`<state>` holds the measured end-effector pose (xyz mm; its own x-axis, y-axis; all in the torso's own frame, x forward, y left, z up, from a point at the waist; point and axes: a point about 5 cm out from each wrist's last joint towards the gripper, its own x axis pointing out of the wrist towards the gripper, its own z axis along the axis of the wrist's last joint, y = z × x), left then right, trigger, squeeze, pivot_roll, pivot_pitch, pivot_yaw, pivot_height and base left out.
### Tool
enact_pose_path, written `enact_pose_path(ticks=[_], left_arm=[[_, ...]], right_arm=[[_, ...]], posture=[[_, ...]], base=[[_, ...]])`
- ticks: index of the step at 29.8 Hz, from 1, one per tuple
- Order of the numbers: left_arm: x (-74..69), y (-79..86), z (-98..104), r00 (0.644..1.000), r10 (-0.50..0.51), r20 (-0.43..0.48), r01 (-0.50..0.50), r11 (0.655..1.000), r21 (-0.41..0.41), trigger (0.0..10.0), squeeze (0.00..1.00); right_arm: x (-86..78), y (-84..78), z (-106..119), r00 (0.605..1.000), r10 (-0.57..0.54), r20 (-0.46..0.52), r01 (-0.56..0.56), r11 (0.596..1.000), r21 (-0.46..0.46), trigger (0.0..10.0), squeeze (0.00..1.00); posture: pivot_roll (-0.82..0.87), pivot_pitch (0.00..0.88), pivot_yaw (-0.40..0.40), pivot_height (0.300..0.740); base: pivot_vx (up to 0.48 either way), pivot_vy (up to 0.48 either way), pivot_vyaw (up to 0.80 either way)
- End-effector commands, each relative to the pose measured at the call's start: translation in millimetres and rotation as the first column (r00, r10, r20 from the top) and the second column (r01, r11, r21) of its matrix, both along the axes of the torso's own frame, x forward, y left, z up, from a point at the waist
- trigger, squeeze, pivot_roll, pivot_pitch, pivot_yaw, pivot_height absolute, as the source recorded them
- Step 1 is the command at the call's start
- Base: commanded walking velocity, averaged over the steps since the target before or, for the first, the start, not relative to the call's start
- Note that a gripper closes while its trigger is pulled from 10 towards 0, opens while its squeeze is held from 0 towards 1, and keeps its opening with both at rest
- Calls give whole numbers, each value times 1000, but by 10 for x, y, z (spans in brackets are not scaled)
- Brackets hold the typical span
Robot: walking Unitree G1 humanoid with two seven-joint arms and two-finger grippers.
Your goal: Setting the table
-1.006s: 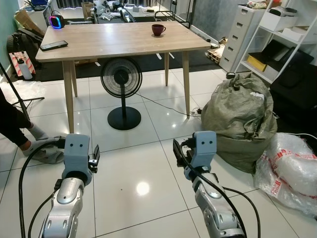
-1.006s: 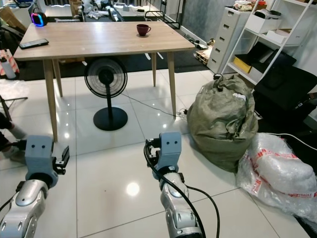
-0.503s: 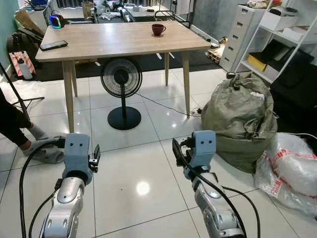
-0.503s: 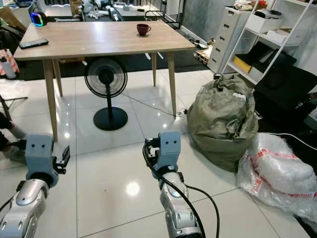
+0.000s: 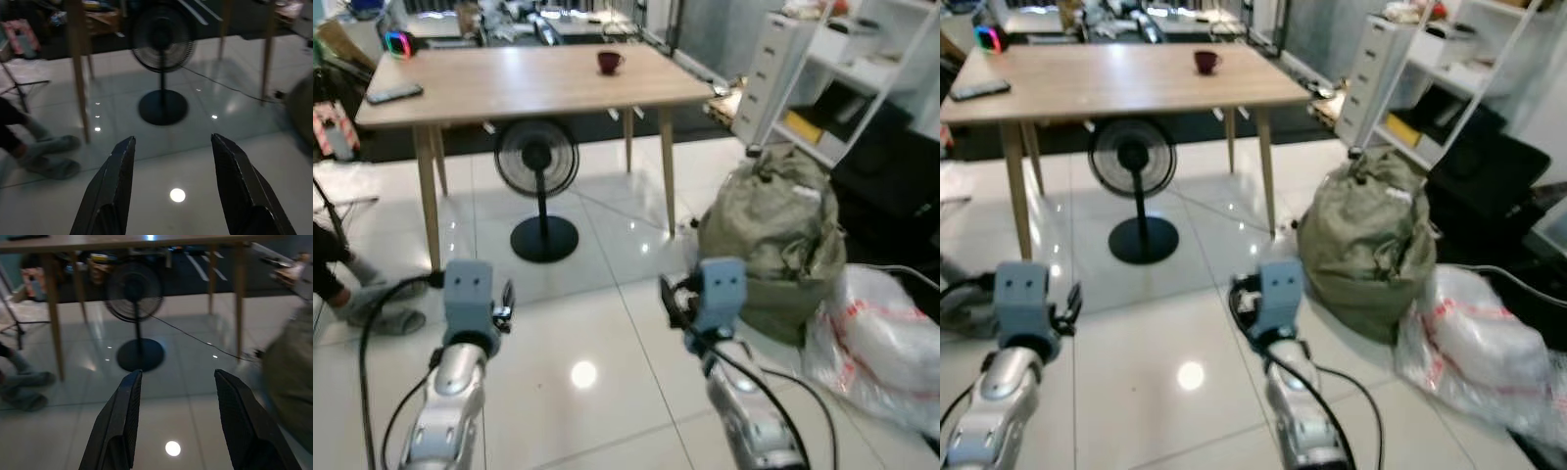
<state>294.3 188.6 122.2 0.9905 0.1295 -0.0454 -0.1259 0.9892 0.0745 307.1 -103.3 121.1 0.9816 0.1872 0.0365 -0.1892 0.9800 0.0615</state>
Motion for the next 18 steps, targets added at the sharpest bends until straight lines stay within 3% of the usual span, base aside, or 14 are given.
enact_pose_path(ticks=[1,10,18], left_arm=[[-22,43,-75,1000,14,-27,-14,1000,1,10000,0],[-6,33,-67,1000,8,-24,-8,1000,0,10000,0],[-10,28,-70,1000,3,-25,-3,1000,0,10000,0]], right_arm=[[-21,53,-1,1000,16,1,-16,1000,1,10000,0],[-20,28,-6,1000,-3,-7,3,1000,20,10000,0],[-15,25,-5,1000,-13,-20,14,999,41,10000,0]], posture=[[23,0,22,740],[24,0,26,740],[27,0,27,740]], base=[[480,0,0],[480,0,0],[480,0,-800]])
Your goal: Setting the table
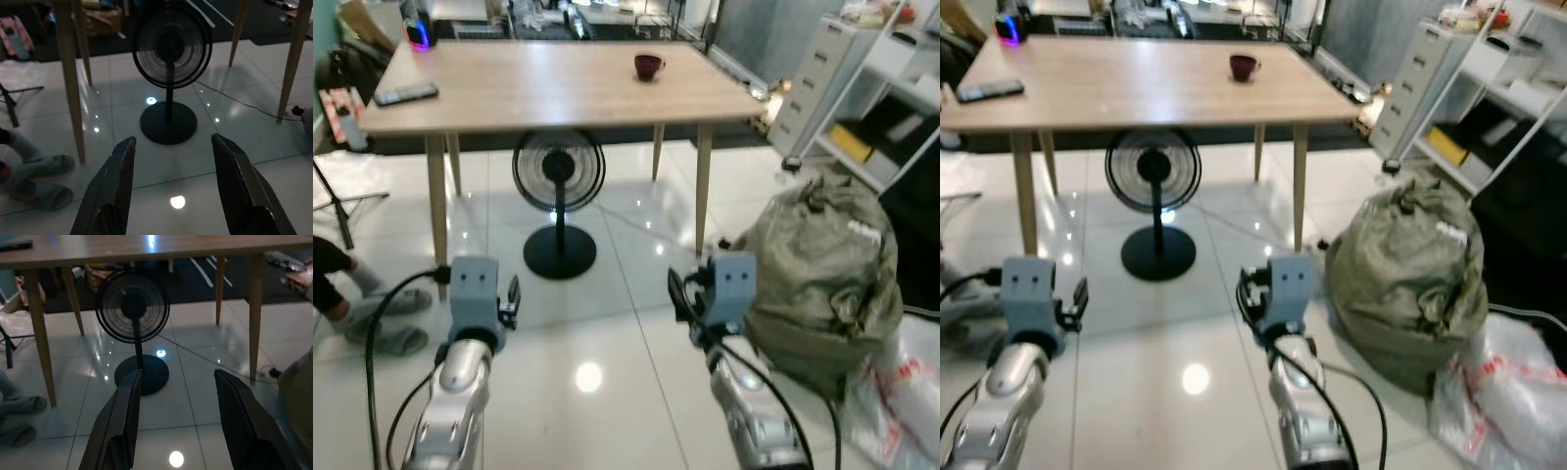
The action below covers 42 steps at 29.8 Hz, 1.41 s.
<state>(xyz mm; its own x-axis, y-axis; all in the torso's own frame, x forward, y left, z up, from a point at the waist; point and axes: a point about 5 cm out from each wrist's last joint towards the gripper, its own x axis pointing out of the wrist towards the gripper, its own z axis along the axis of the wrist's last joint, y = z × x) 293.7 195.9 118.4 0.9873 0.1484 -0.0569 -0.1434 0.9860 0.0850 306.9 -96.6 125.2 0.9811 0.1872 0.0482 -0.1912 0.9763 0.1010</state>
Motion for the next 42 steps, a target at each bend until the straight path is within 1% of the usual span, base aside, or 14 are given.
enact_pose_path(ticks=[1,13,17,18,19,20,21,24,30,37,40,42], left_arm=[[-4,-45,-31,1000,-16,-12,16,1000,-10,10000,0],[2,-63,-35,1000,-19,-12,19,1000,-10,10000,0],[5,-65,-29,1000,-19,-8,19,1000,-10,10000,0],[6,-66,-29,1000,-19,-8,19,1000,-9,10000,0],[8,-65,-20,1000,-18,-4,18,1000,-5,10000,0],[8,-65,-20,1000,-18,-4,18,1000,-5,10000,0],[11,-64,-7,1000,-18,2,18,1000,1,10000,0],[17,-65,13,1000,-17,12,17,1000,11,10000,0],[14,-60,28,1000,-13,20,13,1000,16,10000,0],[10,-54,31,1000,-10,22,10,1000,17,10000,0],[9,-46,50,1000,-8,26,7,1000,18,10000,0],[12,-38,74,999,-5,31,4,1000,20,10000,0]], right_arm=[[-13,-42,-45,1000,-14,-24,14,1000,0,10000,0],[-1,-49,-43,999,-21,-26,21,1000,-3,10000,0],[16,-13,-9,1000,0,-11,1,1000,7,10000,0],[18,-5,-2,1000,4,-9,-4,1000,9,10000,0],[26,43,31,999,32,4,-32,999,13,10000,0],[26,43,31,999,32,4,-32,999,13,10000,0],[33,115,75,997,78,18,-79,997,12,10000,0],[36,253,152,983,176,44,-177,984,20,10000,0],[19,356,200,968,244,64,-246,968,39,10000,0],[6,395,206,963,260,66,-264,964,46,10000,0],[27,401,220,967,245,63,-249,966,67,10000,0],[65,368,249,974,215,67,-220,972,80,10000,0]], posture=[[27,0,27,740],[28,0,27,740],[29,0,29,740],[29,0,29,740],[30,0,29,740],[30,0,29,740],[32,0,30,740],[40,0,26,740],[43,0,24,740],[43,0,24,740],[55,0,25,740],[57,0,28,740]], base=[[480,0,-800],[480,0,-800],[480,0,-800],[480,0,0],[480,0,0],[480,0,0],[480,0,0],[480,0,0],[480,0,128],[480,0,777],[480,0,0],[480,0,0]])
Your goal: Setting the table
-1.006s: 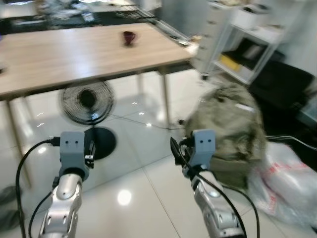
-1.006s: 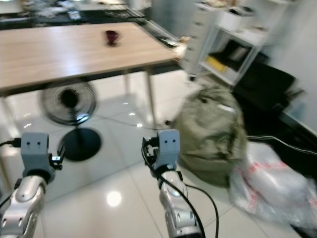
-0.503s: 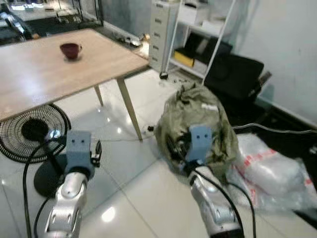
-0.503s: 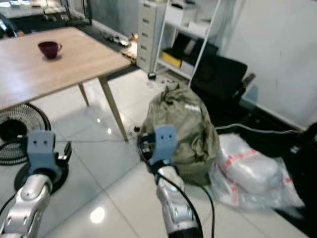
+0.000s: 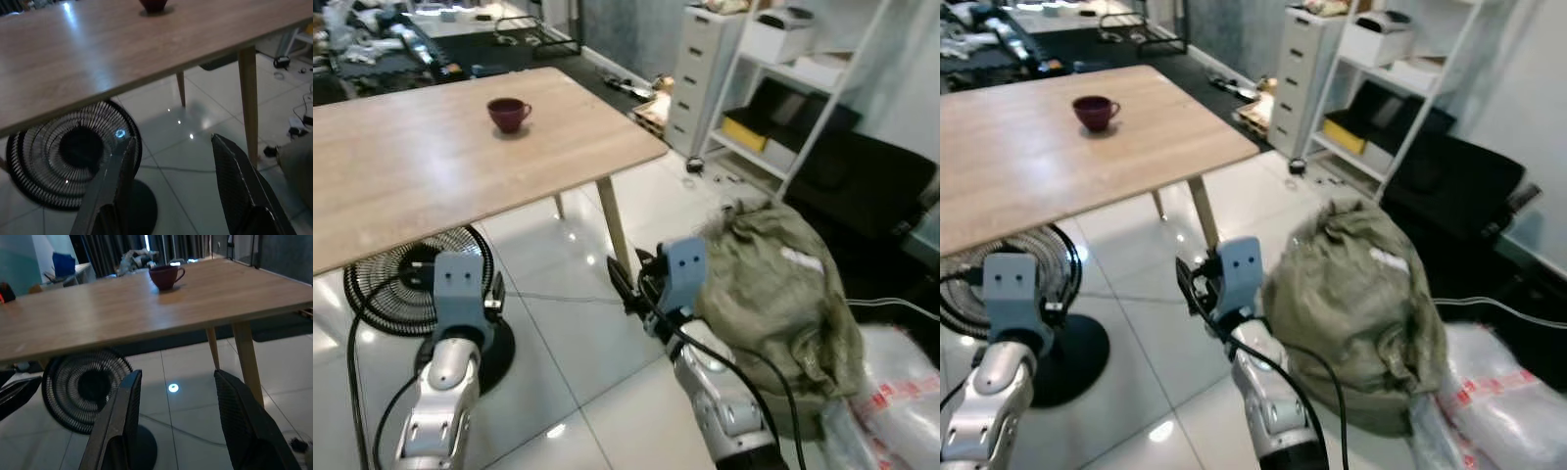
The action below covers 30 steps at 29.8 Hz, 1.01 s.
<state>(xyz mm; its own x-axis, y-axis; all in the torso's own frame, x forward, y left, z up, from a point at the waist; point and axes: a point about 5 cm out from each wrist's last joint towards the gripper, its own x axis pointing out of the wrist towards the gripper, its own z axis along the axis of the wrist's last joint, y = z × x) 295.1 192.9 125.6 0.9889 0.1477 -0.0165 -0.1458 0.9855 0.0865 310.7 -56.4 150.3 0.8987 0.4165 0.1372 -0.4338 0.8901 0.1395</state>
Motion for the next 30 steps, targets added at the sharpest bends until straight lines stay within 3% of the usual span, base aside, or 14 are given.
enact_pose_path(ticks=[1,13,20,25,30], left_arm=[[-2,-8,2,1000,-3,-8,3,1000,13,10000,0],[56,36,160,999,10,34,-11,1000,14,10000,0],[135,51,287,998,7,69,-9,1000,24,10000,0],[167,23,366,995,-36,93,28,996,85,10000,0],[185,-160,478,983,-134,123,120,986,118,10000,0]], right_arm=[[27,-33,-3,999,-28,-19,28,999,20,10000,0],[117,-109,58,995,-95,-24,96,994,44,10000,0],[195,-290,5,964,-252,-80,255,967,28,10000,0],[237,-441,-47,931,-349,-106,349,937,-20,10000,0],[258,-916,-36,862,-503,-59,497,863,-92,10000,0]], posture=[[57,0,28,740],[65,0,34,740],[61,0,43,740],[59,0,48,740],[35,0,87,740]], base=[[480,0,0],[480,0,0],[480,0,0],[480,0,0],[480,0,0]])
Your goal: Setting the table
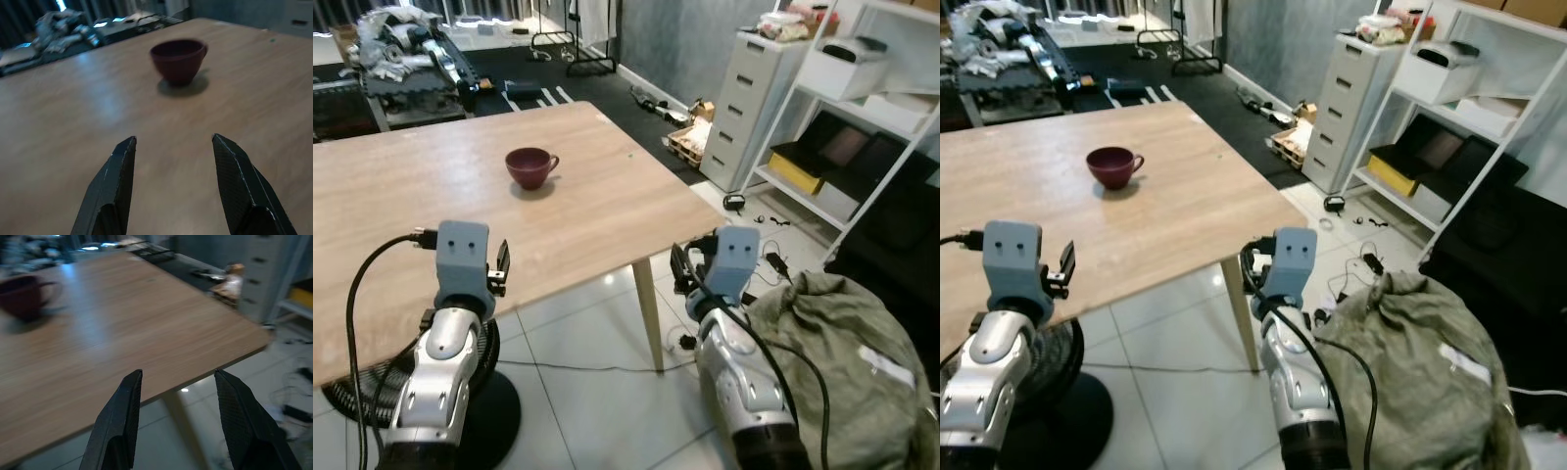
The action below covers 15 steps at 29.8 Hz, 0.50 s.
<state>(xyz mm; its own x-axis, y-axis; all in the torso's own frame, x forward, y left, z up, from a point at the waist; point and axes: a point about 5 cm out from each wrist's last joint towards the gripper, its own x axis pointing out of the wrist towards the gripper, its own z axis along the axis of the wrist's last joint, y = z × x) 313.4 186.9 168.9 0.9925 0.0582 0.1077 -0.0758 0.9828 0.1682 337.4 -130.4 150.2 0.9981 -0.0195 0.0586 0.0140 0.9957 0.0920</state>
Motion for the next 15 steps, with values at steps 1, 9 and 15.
enact_pose_path(ticks=[1,9,15], left_arm=[[-2,-149,64,998,-63,21,62,998,23,10000,0],[-35,-336,133,991,-119,60,116,992,45,10000,0],[-43,-362,156,990,-120,75,116,992,57,10000,0]], right_arm=[[-15,-294,-24,995,-100,-8,100,995,-22,10000,0],[-45,-630,29,985,-171,17,171,983,-70,10000,0],[-7,-537,98,994,-103,47,106,992,-73,10000,0]], posture=[[27,0,96,740],[18,0,100,740],[28,0,90,740]], base=[[480,0,0],[480,0,0],[480,0,0]])
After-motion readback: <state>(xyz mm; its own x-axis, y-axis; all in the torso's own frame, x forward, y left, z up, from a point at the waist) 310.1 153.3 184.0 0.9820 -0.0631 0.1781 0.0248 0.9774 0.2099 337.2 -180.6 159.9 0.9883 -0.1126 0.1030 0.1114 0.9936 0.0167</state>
